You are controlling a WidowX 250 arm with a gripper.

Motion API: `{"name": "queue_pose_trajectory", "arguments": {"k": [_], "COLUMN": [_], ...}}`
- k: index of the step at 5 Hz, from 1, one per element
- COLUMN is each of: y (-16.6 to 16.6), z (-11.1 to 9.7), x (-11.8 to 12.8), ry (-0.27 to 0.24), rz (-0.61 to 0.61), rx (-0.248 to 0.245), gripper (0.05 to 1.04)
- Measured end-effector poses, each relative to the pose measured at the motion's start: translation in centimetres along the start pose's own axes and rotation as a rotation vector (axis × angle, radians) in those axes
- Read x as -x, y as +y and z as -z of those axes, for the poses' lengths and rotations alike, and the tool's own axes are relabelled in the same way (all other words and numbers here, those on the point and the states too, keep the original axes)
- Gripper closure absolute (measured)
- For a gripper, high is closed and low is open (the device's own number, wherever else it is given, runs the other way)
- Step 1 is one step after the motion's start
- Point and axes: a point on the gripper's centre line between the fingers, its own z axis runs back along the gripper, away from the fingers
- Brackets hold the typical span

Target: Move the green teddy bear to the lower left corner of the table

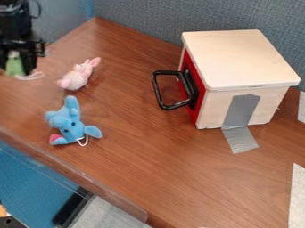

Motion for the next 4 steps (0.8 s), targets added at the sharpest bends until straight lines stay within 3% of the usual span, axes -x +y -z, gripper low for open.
{"name": "queue_pose_trajectory", "arguments": {"k": [1,2,3,4], "y": [1.4,1.6,1.8,1.9], "z": [2.7,4.9,5.6,5.4], "x": [0.1,0.0,0.4,0.9], "ry": [0.010,0.061,0.104,0.143], "rz": [0.024,0.037,0.038,0.052], "rx": [-0.035,-0.031,-0.039,-0.045], "gripper": [0.510,0.432,0.171,0.072]}}
